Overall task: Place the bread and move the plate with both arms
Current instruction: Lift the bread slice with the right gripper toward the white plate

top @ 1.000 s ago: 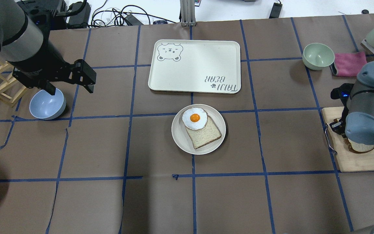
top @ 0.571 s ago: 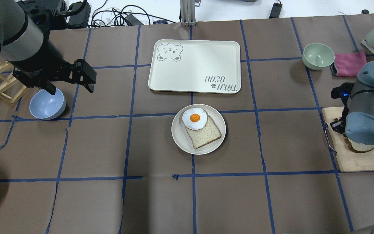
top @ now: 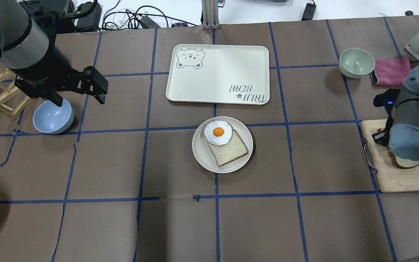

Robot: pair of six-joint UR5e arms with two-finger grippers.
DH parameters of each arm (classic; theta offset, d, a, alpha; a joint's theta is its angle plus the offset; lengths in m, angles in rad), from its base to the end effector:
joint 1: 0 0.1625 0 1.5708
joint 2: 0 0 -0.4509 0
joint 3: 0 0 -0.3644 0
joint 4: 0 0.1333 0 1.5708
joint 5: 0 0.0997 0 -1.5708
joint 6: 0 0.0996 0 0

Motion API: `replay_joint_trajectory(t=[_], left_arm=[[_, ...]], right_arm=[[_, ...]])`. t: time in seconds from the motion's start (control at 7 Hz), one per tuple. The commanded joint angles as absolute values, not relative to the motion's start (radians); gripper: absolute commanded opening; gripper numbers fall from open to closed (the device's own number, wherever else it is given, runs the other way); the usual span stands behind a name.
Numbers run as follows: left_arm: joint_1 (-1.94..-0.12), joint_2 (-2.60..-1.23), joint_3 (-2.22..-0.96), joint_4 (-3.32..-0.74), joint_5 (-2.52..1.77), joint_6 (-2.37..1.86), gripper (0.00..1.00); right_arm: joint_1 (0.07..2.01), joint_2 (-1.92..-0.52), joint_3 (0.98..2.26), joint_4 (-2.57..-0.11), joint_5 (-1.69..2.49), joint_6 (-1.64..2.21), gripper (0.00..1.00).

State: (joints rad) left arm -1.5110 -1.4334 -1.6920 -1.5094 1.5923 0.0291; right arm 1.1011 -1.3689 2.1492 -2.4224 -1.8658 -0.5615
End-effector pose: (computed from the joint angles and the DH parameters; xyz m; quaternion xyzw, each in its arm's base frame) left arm -0.1064 -0.4168 0.5235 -0.0158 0.9991 -0.0383 0.0125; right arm -0.1132 -0.4535 0.2599 0.0401 -0.9877 -0.0417 0.1452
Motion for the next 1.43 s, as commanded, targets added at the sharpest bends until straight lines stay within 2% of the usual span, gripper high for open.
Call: replay_joint_trajectory(t=[0.0,0.29,0.43,0.71,0.86,1.14,1.29], left_arm=[[-1.511,-1.434,-1.692,-1.509,1.592,0.029,1.0],[-1.511,-1.433,-1.693,-1.511,1.592,0.029,1.0],[-1.512,-1.428,-1.692,-1.511,1.601,0.029,1.0],[-1.511,-1.421,-1.69,-1.508,1.658,0.031,1.0],[-1.511,-1.42,-1.692,-1.508,1.657,0.031,1.0],[-1.511,-1.427,-1.692,-1.508,1.655,0.032,1.0],[-1.511,-1.434,-1.692,-1.506,1.652,0.032,1.0]], right_arm=[[1.114,-1.396,2.114,-2.408,-1.868,-0.551,0.0],[1.15,-1.426,2.071,-2.306,-1.852,-0.543,0.0],[1.198,-1.451,2.01,-2.157,-1.85,-0.472,0.0],[1.415,-1.476,1.855,-1.899,-1.839,-0.231,0.0],[1.565,-1.462,1.795,-1.85,-1.772,-0.089,0.0],[1.838,-1.398,1.702,-1.862,-1.759,0.27,0.0],[1.97,-1.32,1.648,-1.915,-1.761,0.366,0.0]])
